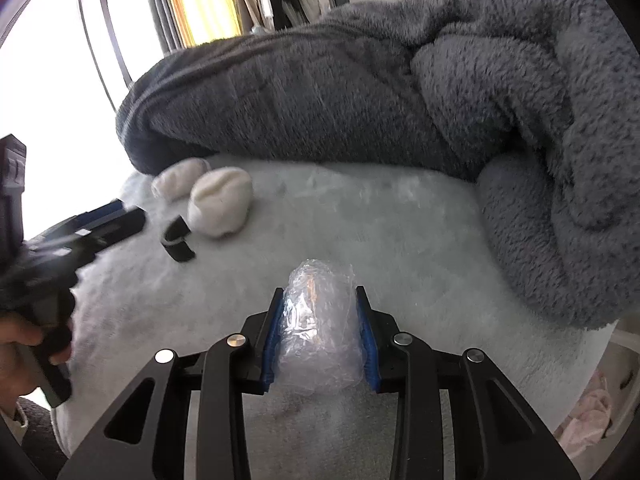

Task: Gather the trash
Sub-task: 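Grasp the black curved plastic piece with the left gripper while the right holds the bubble wrap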

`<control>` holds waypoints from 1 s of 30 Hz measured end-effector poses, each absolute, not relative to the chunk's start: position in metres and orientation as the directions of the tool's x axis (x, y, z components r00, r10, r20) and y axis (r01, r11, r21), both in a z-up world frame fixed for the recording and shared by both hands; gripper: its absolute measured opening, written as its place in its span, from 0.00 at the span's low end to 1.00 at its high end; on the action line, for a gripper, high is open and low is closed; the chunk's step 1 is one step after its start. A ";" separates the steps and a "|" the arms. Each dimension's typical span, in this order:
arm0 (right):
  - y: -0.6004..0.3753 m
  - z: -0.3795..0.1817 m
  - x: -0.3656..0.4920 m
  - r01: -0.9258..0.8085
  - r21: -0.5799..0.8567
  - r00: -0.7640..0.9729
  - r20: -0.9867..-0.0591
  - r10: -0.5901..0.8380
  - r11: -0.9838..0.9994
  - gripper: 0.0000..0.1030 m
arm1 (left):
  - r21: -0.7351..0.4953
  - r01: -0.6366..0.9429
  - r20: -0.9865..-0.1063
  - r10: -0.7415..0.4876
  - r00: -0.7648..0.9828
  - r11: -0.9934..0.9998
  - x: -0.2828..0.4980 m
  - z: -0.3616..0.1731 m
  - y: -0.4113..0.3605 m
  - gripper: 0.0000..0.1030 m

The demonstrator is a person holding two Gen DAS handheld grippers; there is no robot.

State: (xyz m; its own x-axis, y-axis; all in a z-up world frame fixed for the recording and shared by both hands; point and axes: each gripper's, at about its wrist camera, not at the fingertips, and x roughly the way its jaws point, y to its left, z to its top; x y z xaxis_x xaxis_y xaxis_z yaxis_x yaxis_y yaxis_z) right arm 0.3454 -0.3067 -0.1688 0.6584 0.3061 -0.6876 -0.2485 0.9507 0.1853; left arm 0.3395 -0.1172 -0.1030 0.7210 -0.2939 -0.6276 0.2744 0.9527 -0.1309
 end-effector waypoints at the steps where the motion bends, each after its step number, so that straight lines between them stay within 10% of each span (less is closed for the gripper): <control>1: -0.307 -0.166 0.344 -0.256 0.190 0.664 -0.678 0.315 0.948 0.33 | -0.134 0.276 -0.633 -0.297 0.715 0.952 0.341 -0.105 -0.118 0.85; 30: -0.336 -0.163 0.333 -0.264 0.234 0.673 -0.651 0.352 0.936 0.33 | -0.107 0.330 -0.712 -0.304 0.633 0.938 0.364 -0.142 -0.145 0.47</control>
